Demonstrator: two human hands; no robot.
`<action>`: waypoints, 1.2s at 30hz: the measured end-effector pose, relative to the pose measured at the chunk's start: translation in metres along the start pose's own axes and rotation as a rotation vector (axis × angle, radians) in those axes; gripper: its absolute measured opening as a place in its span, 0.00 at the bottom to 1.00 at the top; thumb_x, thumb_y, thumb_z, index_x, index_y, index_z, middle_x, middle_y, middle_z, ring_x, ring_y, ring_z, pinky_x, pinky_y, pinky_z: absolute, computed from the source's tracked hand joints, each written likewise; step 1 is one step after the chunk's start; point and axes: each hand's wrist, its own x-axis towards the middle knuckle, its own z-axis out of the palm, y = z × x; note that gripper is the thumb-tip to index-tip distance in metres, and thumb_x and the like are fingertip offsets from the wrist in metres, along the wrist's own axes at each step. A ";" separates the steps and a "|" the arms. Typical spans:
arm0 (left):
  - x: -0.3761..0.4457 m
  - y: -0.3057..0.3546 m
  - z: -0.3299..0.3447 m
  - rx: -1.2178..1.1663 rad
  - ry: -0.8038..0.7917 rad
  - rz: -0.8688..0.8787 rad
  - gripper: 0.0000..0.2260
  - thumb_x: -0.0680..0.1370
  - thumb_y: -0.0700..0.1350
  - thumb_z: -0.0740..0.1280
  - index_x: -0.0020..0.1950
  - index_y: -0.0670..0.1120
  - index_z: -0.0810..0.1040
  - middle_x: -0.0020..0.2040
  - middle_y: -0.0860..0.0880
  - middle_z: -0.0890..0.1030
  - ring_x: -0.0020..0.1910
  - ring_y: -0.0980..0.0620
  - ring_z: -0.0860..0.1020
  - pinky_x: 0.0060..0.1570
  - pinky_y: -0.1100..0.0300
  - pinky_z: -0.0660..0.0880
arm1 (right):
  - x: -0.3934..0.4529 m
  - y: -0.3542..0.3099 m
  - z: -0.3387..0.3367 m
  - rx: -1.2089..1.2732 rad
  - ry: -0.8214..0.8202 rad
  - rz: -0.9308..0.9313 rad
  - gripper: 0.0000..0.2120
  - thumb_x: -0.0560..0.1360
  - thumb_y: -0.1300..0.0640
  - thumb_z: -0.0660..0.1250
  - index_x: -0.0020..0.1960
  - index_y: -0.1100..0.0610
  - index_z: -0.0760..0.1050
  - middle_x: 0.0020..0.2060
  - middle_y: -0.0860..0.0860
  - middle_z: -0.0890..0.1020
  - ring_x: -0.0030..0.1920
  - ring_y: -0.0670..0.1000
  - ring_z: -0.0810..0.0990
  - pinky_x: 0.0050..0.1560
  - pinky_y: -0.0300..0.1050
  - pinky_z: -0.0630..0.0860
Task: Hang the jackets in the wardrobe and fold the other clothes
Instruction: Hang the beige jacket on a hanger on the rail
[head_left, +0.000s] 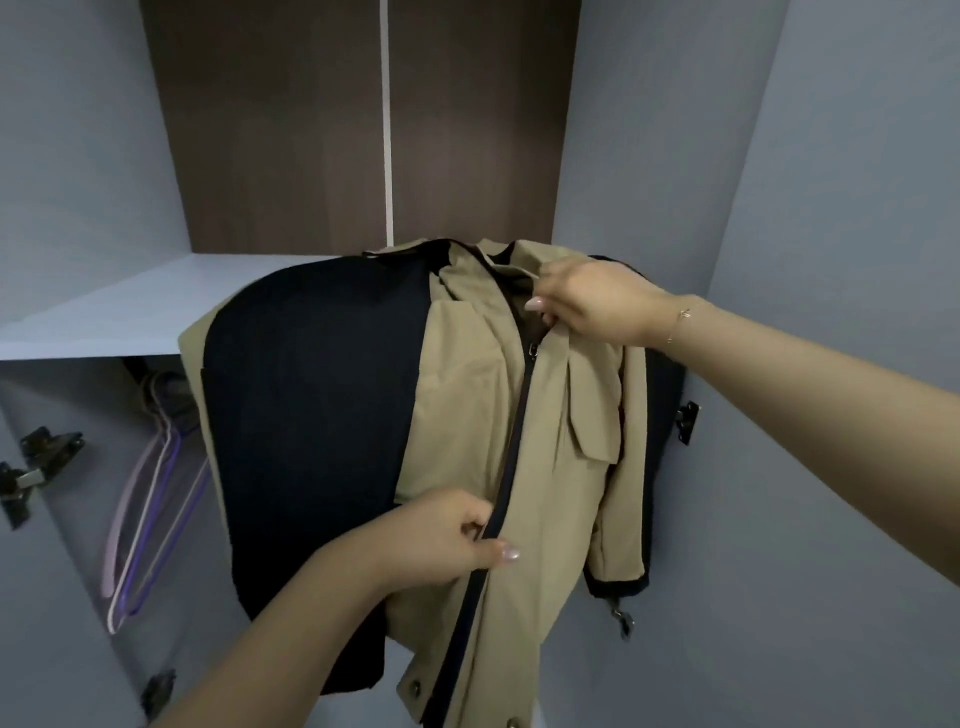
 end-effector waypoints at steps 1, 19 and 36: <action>-0.002 0.001 -0.009 0.000 -0.061 -0.027 0.15 0.74 0.59 0.70 0.37 0.49 0.75 0.29 0.58 0.73 0.29 0.61 0.73 0.36 0.63 0.73 | 0.007 0.001 -0.002 0.022 -0.042 -0.007 0.16 0.83 0.50 0.56 0.44 0.58 0.76 0.43 0.50 0.74 0.47 0.54 0.75 0.49 0.48 0.70; 0.102 0.057 -0.037 0.089 0.681 0.176 0.20 0.77 0.50 0.67 0.28 0.50 0.63 0.23 0.54 0.67 0.24 0.57 0.65 0.27 0.63 0.60 | 0.047 0.028 -0.032 -0.248 -0.266 -0.244 0.12 0.78 0.44 0.65 0.42 0.51 0.73 0.47 0.46 0.71 0.47 0.47 0.70 0.38 0.43 0.63; 0.041 0.065 -0.110 0.097 0.432 0.006 0.09 0.79 0.50 0.66 0.40 0.50 0.78 0.36 0.51 0.84 0.31 0.59 0.79 0.30 0.67 0.72 | 0.098 0.050 -0.028 -0.326 0.184 -0.274 0.14 0.80 0.46 0.60 0.47 0.54 0.78 0.43 0.45 0.67 0.50 0.51 0.73 0.51 0.46 0.68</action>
